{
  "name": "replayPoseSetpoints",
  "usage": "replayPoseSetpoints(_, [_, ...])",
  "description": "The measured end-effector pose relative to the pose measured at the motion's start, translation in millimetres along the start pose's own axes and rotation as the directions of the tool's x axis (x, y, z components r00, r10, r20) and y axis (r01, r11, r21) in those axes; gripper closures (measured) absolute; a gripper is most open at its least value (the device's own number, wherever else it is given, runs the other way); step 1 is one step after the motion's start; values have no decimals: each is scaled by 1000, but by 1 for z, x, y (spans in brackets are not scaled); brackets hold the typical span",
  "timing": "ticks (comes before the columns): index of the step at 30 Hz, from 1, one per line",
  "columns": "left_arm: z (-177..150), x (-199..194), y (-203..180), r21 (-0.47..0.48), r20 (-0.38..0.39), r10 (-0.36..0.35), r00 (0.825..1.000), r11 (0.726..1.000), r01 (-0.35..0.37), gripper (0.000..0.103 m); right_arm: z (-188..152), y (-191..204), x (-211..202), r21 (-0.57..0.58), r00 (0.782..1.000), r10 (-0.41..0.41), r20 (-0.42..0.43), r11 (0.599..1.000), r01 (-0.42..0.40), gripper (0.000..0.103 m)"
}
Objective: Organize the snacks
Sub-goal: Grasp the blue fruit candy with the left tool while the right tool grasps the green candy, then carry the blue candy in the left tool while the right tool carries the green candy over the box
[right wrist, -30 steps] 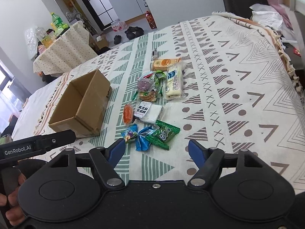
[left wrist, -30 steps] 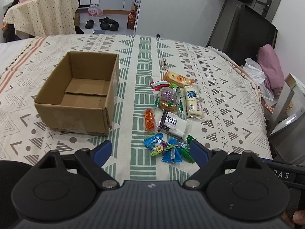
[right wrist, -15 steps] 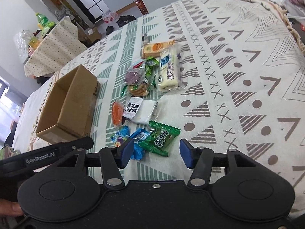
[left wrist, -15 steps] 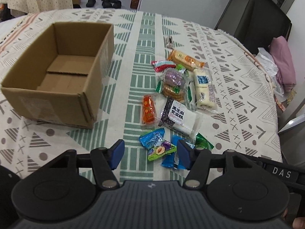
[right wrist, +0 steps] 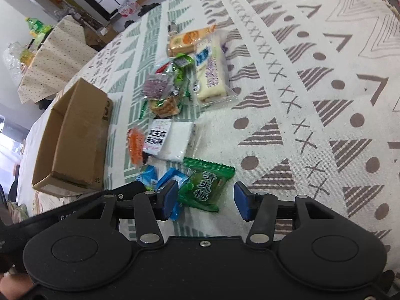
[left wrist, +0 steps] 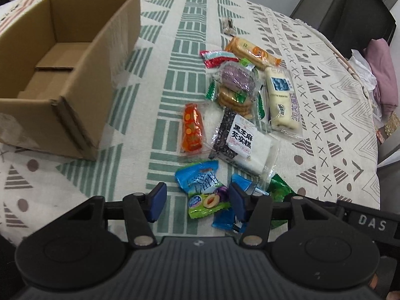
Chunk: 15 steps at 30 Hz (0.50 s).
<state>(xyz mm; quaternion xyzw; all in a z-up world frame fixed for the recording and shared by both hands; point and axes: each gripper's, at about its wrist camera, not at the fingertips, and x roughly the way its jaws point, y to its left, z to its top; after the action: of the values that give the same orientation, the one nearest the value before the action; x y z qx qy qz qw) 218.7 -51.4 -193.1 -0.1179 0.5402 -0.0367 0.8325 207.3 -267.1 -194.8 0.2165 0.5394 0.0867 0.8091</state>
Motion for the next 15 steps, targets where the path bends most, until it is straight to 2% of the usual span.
replayPoseSetpoints(4, [1, 6, -1, -11, -9, -9, 1000, 1000, 9, 49, 3, 0, 12, 5, 1000, -24, -19, 1000, 24, 53])
replayPoseSetpoints(6, [1, 9, -2, -19, -16, -15, 1000, 1000, 15, 49, 3, 1, 17, -7, 999, -30, -33, 1000, 29, 56])
replayPoseSetpoints(9, [1, 14, -3, -24, -26, -23, 999, 999, 22, 53, 4, 1, 20, -6, 998, -32, -45, 999, 32, 58])
replayPoseSetpoints(12, [1, 16, -4, -32, -24, -26, 999, 999, 26, 69, 3, 0, 24, -8, 998, -30, -59, 1000, 30, 65])
replayPoseSetpoints(15, [2, 14, -3, -44, -18, -33, 999, 999, 32, 75, 1, 0, 24, -16, 998, -19, -60, 1000, 18, 74])
